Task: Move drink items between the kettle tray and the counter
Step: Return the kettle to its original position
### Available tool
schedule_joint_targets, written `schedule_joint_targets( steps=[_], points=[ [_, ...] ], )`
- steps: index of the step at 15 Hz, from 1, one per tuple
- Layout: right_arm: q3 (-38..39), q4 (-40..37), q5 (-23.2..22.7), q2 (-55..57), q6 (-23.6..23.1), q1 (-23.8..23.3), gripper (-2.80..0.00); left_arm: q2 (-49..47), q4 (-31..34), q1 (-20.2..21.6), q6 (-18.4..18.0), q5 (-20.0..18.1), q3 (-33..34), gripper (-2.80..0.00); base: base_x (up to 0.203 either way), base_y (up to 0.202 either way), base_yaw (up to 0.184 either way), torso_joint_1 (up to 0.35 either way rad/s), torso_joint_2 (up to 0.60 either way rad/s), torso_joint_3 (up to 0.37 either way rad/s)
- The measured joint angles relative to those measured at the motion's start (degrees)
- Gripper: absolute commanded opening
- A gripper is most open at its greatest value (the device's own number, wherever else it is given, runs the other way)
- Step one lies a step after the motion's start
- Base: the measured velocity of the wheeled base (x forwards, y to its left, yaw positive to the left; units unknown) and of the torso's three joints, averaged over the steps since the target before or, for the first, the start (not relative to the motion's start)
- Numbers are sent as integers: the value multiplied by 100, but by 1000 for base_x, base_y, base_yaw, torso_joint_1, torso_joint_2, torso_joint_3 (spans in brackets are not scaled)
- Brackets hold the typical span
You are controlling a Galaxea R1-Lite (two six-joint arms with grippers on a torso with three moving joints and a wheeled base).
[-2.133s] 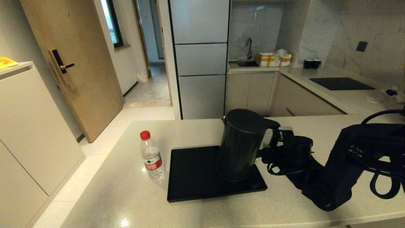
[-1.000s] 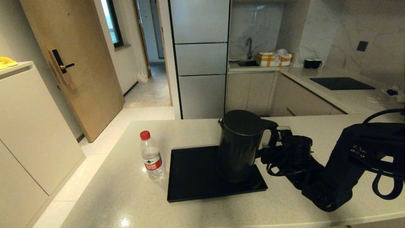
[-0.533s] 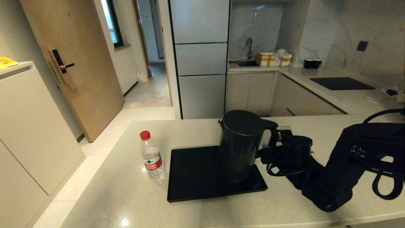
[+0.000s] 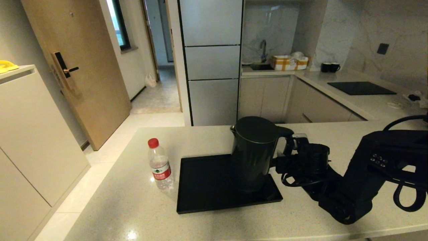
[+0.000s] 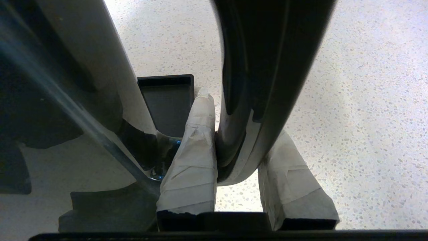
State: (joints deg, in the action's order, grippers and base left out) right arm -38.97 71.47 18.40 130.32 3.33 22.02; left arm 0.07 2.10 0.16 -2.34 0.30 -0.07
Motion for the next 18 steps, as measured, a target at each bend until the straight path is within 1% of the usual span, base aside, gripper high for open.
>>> schedule_joint_targets(
  steps=[18],
  points=[
    [56, -26, 38, -123, 24, -6, -280, 0, 1, 0, 0, 2, -2, -280, 0, 0, 0, 0, 0, 0]
  ],
)
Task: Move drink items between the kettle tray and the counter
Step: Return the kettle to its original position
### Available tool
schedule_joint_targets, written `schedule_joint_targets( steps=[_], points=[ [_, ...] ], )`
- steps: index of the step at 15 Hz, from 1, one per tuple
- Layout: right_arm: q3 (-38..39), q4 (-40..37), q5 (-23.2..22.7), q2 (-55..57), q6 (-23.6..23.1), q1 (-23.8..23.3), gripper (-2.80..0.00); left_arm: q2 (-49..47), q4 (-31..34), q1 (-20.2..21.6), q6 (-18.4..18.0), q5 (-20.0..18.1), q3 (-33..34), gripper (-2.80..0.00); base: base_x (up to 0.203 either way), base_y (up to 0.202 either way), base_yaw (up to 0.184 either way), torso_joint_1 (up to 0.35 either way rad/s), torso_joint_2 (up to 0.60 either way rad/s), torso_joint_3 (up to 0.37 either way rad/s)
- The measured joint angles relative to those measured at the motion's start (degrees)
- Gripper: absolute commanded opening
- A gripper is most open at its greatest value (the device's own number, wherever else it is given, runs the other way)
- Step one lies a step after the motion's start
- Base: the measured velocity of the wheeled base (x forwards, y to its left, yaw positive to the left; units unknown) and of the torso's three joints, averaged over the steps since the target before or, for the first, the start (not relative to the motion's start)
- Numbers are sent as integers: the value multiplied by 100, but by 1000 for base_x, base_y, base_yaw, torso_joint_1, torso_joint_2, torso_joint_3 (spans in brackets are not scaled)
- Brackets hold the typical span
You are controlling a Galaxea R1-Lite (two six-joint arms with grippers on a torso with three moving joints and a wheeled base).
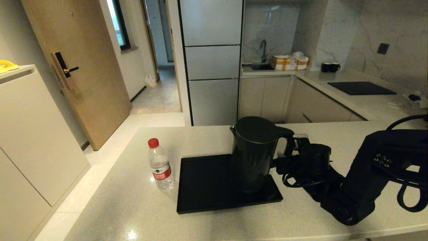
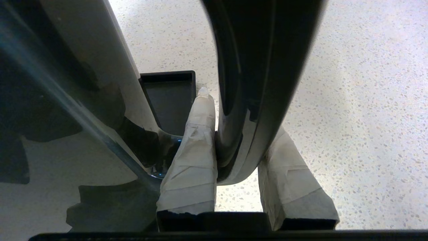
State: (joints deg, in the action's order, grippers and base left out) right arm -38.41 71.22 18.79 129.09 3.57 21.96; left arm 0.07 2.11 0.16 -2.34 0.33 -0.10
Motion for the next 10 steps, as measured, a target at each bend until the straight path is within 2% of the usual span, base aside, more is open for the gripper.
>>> schedule_joint_targets(
  steps=[1, 10],
  points=[
    [-1, -72, 18, -14, 1, 1, 0, 0, -2, 0, -2, 0, 0, -280, 0, 0, 0, 0, 0, 0],
    [18, -197, 65, -241, 26, -5, 0, 0, -2, 0, -2, -2, 0, -280, 0, 0, 0, 0, 0, 0]
  ],
)
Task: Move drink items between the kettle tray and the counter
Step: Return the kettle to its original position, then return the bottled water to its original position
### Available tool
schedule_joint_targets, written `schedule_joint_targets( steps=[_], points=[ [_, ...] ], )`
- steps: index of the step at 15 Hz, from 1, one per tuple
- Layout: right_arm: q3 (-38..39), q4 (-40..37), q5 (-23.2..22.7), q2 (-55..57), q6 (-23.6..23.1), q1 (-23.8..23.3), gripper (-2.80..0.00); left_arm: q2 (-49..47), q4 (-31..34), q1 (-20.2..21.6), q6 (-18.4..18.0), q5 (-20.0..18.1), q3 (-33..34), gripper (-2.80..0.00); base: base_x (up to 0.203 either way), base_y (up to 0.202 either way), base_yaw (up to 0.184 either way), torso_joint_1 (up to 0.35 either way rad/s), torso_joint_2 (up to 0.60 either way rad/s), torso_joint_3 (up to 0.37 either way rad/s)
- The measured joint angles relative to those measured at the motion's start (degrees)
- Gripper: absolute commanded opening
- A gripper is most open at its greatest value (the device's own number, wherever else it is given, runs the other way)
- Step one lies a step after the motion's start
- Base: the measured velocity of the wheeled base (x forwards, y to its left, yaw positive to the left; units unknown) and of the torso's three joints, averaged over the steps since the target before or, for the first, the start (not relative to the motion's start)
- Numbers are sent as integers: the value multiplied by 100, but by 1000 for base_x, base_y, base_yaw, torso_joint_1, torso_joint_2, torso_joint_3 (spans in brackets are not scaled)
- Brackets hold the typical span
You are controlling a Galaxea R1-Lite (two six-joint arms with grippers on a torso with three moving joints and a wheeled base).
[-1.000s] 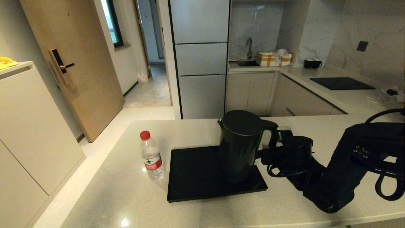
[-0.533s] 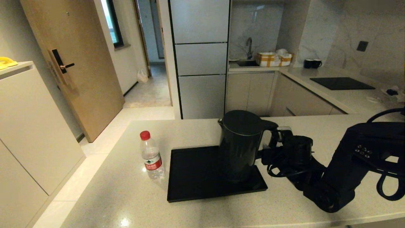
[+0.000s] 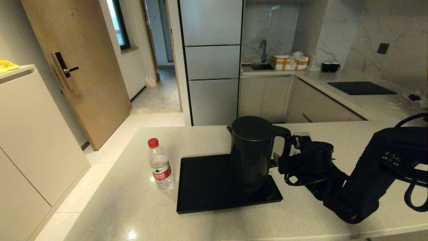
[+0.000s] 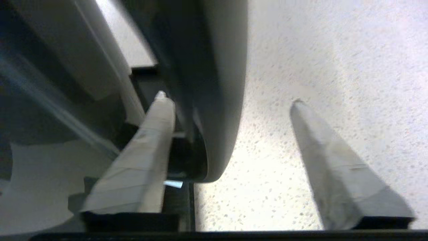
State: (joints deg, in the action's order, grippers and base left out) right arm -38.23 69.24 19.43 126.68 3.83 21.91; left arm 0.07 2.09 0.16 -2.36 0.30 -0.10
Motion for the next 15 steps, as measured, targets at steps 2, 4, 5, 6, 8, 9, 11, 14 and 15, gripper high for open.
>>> schedule_joint_targets(
  steps=[2, 4, 5, 6, 8, 9, 11, 14, 15],
  points=[
    [6, 6, -1, -33, 2, 5, 0, 0, 2, 0, 2, 0, 0, -280, 0, 0, 0, 0, 0, 0],
    [41, 14, -17, -71, 1, 5, 0, 0, 1, 0, 2, 1, 0, -280, 0, 0, 0, 0, 0, 0],
    [75, 9, -34, -116, -1, 5, 0, 0, 1, 0, 2, 2, 0, -280, 0, 0, 0, 0, 0, 0],
    [119, 7, -49, -161, -1, 7, 0, 0, 2, 0, 0, 2, 0, -280, 0, 0, 0, 0, 0, 0],
    [189, 2, -52, -255, 30, 11, 0, 0, 2, 0, 0, 0, 0, -280, 0, 0, 0, 0, 0, 0],
    [243, 0, -55, -328, 55, 22, 0, 0, 0, 0, 0, 0, 0, -280, 0, 0, 0, 0, 0, 0],
    [371, -3, -55, -525, 80, 45, 0, 0, 0, 0, 2, 2, 2, -280, 0, 0, 0, 0, 0, 0],
    [688, -1, -55, -876, 174, 63, 0, 0, 2, 0, 1, 0, 0, -280, 0, 0, 0, 0, 0, 0],
    [755, -16, -57, -961, 183, 63, 0, 0, 2, 0, 2, 0, 0, -280, 0, 0, 0, 0, 0, 0]
  ],
)
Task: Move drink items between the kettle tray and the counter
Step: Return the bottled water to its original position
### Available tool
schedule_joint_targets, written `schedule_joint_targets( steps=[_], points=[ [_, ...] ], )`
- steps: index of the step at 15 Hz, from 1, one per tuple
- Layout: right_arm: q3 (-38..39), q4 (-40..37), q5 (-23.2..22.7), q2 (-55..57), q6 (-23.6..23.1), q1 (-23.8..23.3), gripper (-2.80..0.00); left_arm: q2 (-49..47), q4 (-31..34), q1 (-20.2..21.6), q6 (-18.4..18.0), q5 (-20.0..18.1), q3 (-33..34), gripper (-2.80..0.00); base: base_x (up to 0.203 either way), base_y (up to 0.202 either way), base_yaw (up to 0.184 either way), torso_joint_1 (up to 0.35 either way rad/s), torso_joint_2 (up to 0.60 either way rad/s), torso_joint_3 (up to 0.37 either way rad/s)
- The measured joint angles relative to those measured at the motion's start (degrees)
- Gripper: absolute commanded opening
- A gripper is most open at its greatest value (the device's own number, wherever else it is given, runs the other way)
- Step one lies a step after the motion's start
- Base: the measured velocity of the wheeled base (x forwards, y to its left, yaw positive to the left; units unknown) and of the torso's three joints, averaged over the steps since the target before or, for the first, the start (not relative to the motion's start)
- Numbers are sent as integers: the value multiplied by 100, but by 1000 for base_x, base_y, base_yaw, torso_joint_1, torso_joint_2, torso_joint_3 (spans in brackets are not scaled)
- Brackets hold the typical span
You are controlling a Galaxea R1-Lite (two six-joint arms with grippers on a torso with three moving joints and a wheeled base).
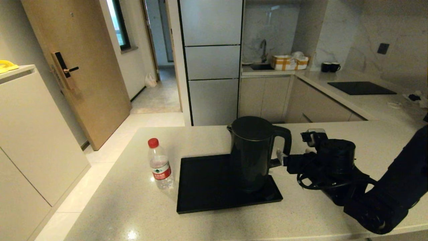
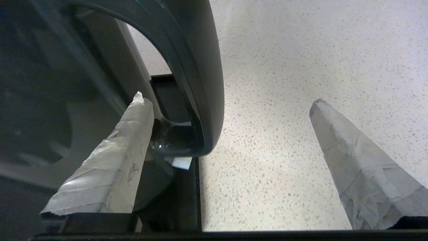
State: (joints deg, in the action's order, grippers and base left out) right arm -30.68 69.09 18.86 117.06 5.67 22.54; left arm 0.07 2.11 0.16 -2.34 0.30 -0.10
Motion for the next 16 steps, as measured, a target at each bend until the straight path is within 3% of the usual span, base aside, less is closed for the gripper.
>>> schedule_joint_targets(
  steps=[5, 6, 12, 16],
  points=[
    [274, -836, 0, -1083, 25, 50, 0, 0, 0, 0, 0, 0, 0, -280, 0, 0, 0, 0, 0, 0],
    [298, -1103, 1, -1378, 28, 59, -280, 0, -1, 0, -2, 0, 0, -280, 0, 0, 0, 0, 0, 0],
    [295, -3595, 222, -3757, 92, 49, -280, 0, 0, 0, 0, 2, 0, -280, 0, 0, 0, 0, 0, 0],
    [-126, -5722, 1022, -5471, 149, 41, -280, 0, -2, 0, -2, 2, 2, -280, 0, 0, 0, 0, 0, 0]
  ],
)
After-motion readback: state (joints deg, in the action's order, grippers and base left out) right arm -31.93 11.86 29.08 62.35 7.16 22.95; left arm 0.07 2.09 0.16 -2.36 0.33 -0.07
